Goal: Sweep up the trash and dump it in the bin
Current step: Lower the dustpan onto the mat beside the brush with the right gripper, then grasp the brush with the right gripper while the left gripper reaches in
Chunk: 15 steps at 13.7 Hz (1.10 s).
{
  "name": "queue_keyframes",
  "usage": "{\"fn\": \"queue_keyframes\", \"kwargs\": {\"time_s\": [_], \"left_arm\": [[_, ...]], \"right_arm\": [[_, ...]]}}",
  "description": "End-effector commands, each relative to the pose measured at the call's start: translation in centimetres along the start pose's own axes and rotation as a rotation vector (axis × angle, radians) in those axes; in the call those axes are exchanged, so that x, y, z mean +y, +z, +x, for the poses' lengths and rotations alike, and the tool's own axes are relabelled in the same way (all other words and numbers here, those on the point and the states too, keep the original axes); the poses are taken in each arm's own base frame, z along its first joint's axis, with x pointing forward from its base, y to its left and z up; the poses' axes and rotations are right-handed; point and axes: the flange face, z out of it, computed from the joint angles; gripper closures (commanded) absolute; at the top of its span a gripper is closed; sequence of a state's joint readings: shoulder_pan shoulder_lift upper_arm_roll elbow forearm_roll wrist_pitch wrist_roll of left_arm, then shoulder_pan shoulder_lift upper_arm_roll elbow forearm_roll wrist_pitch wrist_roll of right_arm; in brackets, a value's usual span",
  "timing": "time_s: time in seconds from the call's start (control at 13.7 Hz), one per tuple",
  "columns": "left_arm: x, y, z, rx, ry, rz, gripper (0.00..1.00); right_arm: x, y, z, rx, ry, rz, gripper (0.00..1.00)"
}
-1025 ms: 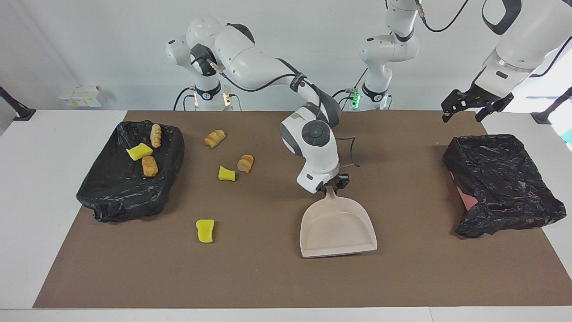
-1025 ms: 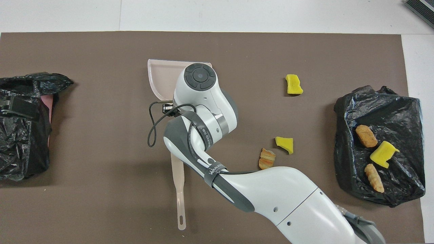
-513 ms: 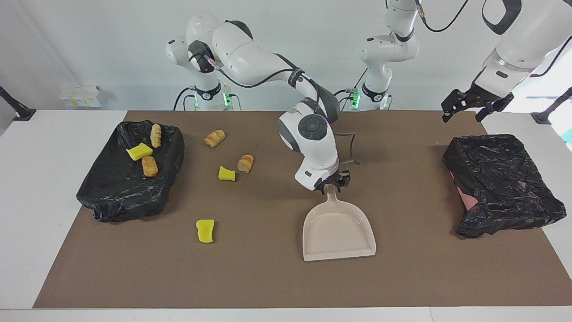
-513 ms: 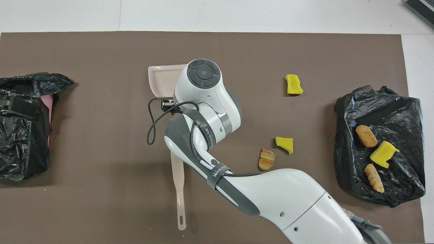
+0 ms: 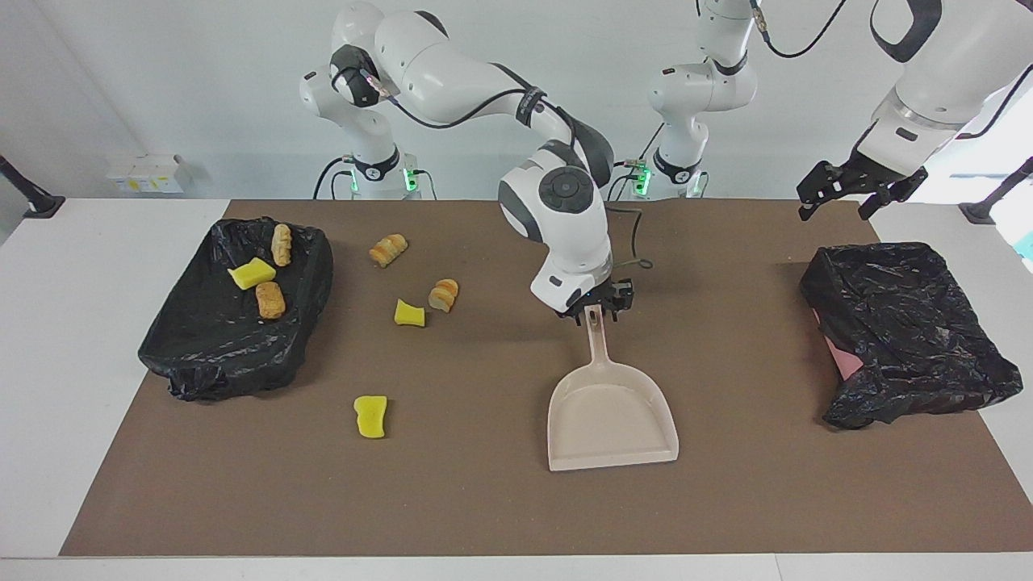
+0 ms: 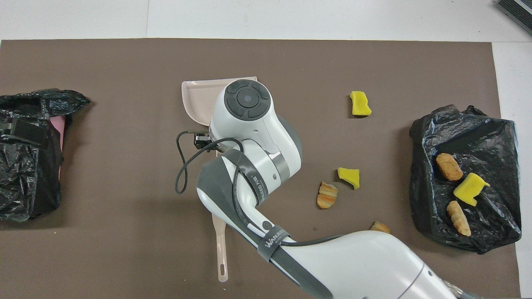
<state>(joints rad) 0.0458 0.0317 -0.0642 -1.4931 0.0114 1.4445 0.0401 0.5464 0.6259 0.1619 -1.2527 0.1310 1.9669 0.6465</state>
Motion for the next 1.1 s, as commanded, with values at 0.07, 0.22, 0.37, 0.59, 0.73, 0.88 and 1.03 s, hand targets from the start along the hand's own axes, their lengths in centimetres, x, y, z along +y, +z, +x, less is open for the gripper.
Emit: {"fn": "queue_keyframes", "kwargs": {"time_s": [0.07, 0.22, 0.37, 0.59, 0.73, 0.88, 1.03], "left_arm": [[-0.3, -0.5, -0.5, -0.003, 0.004, 0.013, 0.0], [-0.3, -0.5, -0.5, -0.002, 0.004, 0.013, 0.0], [-0.2, -0.5, -0.5, -0.008, 0.006, 0.01, 0.0], [0.2, -0.5, -0.5, -0.003, 0.014, 0.011, 0.0], [-0.3, -0.5, -0.5, -0.003, 0.004, 0.01, 0.0], [-0.3, -0.5, -0.5, -0.003, 0.004, 0.01, 0.0], [-0.2, -0.5, -0.5, -0.003, 0.006, 0.012, 0.0]], "right_arm": [[0.2, 0.9, -9.6, -0.064, -0.026, -0.074, 0.32], [-0.6, 1.6, -12.8, -0.072, -0.042, -0.091, 0.32], [-0.1, 2.8, -16.4, -0.088, -0.075, -0.123, 0.32], [1.6, 5.1, -20.8, -0.059, -0.111, -0.124, 0.33], [0.8, 6.7, -22.2, -0.044, -0.13, -0.105, 0.33], [0.4, 7.3, -23.1, -0.052, -0.146, -0.108, 0.35], [0.5, 7.6, -23.6, -0.057, -0.138, -0.115, 0.36]]}}
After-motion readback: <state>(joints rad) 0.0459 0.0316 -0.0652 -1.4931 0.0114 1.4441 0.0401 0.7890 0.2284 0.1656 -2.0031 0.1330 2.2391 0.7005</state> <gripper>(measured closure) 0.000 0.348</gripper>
